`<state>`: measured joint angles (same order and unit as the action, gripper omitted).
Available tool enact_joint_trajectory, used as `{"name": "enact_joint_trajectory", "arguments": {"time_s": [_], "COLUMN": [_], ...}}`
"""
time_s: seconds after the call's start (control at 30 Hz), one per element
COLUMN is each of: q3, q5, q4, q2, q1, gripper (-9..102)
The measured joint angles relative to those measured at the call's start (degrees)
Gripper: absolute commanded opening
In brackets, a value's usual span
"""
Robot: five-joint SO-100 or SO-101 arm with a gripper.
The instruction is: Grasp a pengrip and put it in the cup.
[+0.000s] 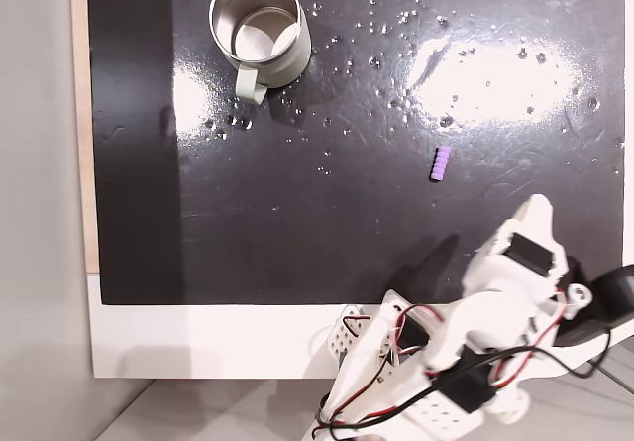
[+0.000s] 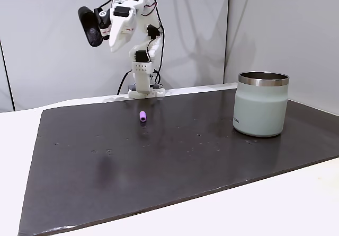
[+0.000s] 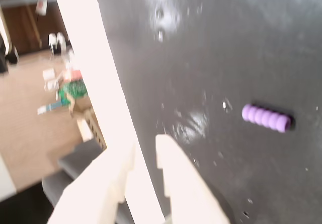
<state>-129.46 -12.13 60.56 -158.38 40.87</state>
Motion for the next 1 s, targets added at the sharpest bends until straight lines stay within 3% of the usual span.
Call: {"name": "enact_joint_trajectory", "arguments": {"time_s": [0.23, 0.63, 1.0], "q3": [14.3, 24.6, 26.1], "q5": [0.1, 11.9, 32.8], "q4": [2.5, 24.3, 25.5], "q2": [19.5, 39.4, 46.3], "q1": [0.1, -13.0, -25.0], "gripper": [0, 0, 0]}}
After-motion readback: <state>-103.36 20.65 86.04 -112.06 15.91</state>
